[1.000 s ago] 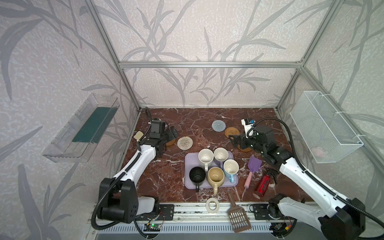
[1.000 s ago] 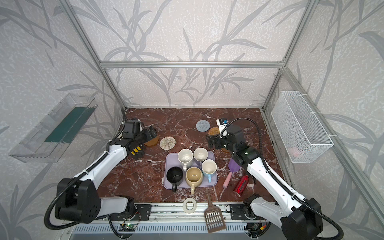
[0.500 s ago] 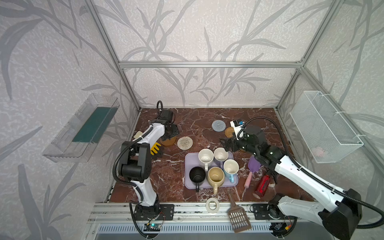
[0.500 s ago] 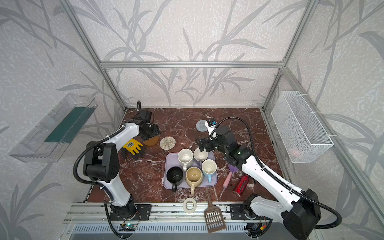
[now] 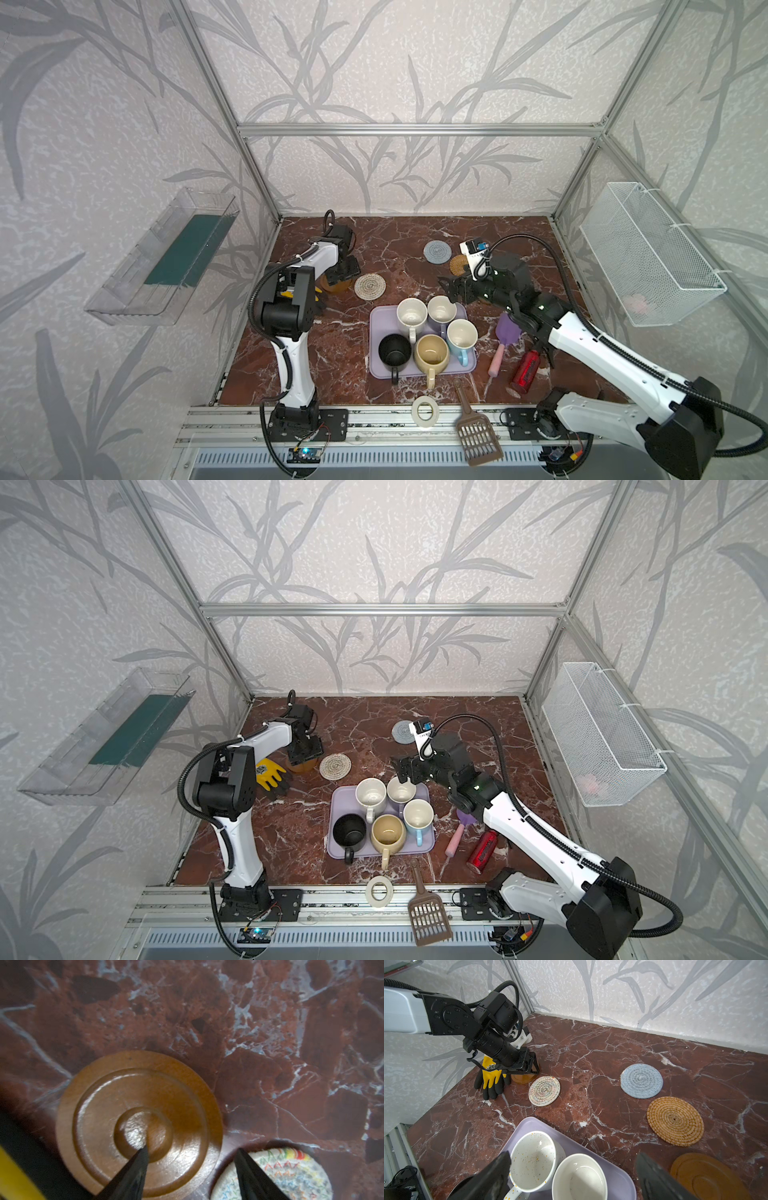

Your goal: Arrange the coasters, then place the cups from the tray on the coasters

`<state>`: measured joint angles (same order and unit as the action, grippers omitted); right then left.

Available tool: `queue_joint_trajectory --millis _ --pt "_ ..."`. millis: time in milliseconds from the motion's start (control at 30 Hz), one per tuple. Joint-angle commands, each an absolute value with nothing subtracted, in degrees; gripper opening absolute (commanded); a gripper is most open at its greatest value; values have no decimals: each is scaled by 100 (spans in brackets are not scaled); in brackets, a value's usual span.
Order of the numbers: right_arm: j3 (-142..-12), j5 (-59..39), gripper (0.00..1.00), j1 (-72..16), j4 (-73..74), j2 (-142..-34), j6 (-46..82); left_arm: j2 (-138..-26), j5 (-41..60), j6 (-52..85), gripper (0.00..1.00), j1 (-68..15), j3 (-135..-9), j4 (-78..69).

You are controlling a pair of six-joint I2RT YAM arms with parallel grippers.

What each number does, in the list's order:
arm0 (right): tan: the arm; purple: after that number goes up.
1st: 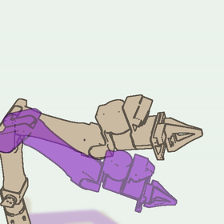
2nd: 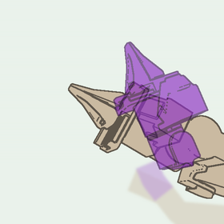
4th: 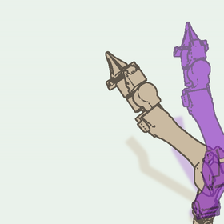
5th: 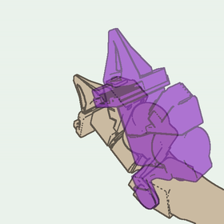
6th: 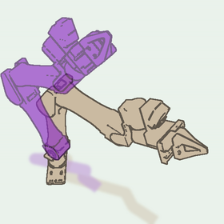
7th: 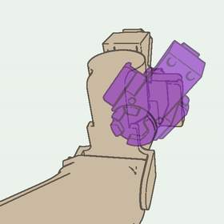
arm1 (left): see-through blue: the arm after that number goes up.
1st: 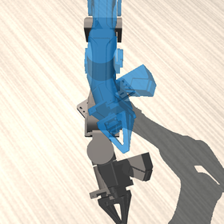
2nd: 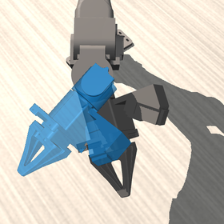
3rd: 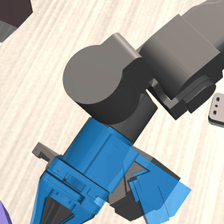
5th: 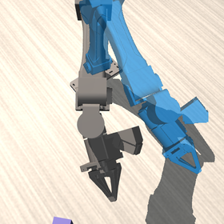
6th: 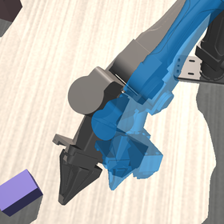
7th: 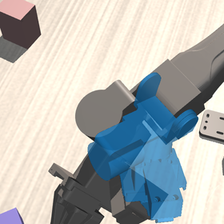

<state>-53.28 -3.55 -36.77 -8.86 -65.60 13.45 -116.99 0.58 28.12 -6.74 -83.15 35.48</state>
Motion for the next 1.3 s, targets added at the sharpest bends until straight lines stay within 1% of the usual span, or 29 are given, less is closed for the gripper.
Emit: queue_joint_trajectory --millis 0,100,267,500,667,767,933,1100,1200,1267 --pt "-5246 -404 93 -3706 -713 -6633 1262 -11926 179 2834 69 -694 -8399 3651" --pt "-5247 -438 93 -3702 -690 -6735 1288 -11985 387 2897 68 -751 -8425 3537" --pt "-5248 -483 93 -3706 -657 -6854 1324 -12124 440 2936 65 -897 -8759 3641" --pt "-5222 -484 93 -3706 -616 -6930 1319 -12488 659 2999 64 -971 -9276 3762" --pt "-5201 -460 92 -3702 -610 -6994 1279 -12533 554 3112 64 -993 -9338 3710" --pt "-5210 -465 92 -3701 -613 -7031 1282 -12437 671 3161 64 -994 -9246 3538" --pt "-5207 -423 93 -3700 -598 -7015 1294 -12147 729 3199 66 -1002 -9295 3511" --pt "-5186 -413 93 -3706 -602 -6920 1297 -11994 832 3121 69 -999 -9628 3711" --pt "-5137 -364 93 -3705 -627 -6819 1278 -11781 816 3138 71 -993 -9587 3762" --pt "-5116 -302 95 -3701 -666 -6736 1258 -11542 929 3188 74 -993 -9404 3684"
